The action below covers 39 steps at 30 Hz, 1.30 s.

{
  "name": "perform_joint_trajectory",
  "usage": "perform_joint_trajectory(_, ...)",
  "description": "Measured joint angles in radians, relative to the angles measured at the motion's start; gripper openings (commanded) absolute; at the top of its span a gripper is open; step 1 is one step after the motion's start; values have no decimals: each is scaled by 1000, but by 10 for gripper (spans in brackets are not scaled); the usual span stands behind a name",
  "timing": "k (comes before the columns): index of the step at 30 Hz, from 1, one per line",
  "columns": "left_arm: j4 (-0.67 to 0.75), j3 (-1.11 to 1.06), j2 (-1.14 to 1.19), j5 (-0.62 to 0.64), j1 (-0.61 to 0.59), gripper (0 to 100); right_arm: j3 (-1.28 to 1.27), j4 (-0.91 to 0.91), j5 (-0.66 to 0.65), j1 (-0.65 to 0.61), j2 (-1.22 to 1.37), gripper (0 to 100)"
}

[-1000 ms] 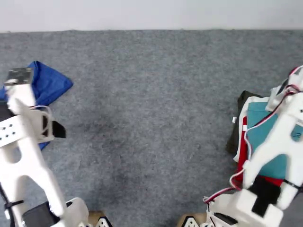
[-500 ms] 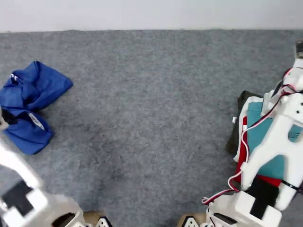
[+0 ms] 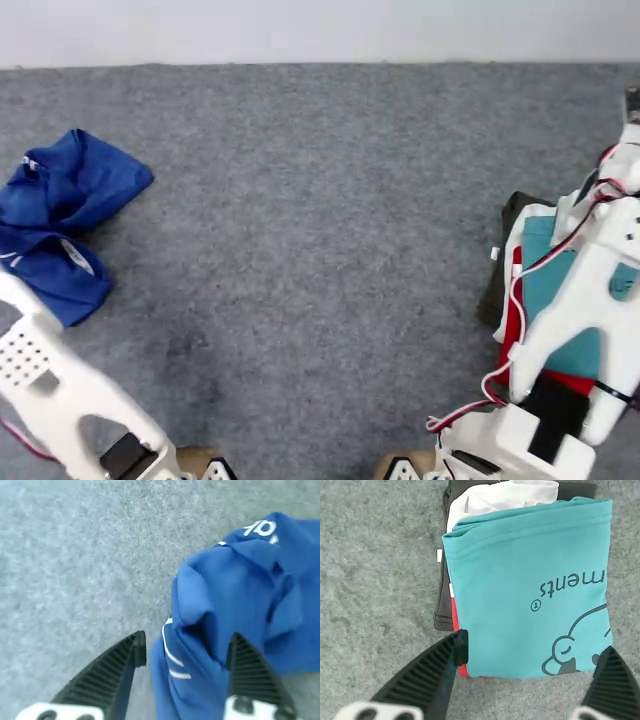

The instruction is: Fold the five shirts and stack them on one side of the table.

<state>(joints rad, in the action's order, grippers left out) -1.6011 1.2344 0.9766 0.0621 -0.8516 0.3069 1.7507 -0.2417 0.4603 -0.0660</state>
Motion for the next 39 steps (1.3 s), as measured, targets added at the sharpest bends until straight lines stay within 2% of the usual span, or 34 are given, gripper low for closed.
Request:
perform_joint_trajectory(8, -51, 273, 287, 3, 49, 258, -160, 0, 0, 0, 0, 391)
perform_joint_trajectory(16, -60, 361, 344, 3, 106, 9, -244, 0, -2, 0, 0, 391)
perform_joint_trajectory(26, -127, 371, 341, -6, 209, 14, -242, 0, -2, 0, 0, 391)
perform_joint_trajectory(32, -133, 371, 232, -144, 350, 13, -242, 0, -2, 0, 0, 391)
perform_joint_trajectory(39, -133, 229, -17, -172, 615, 13, -242, 0, -2, 0, 0, 391)
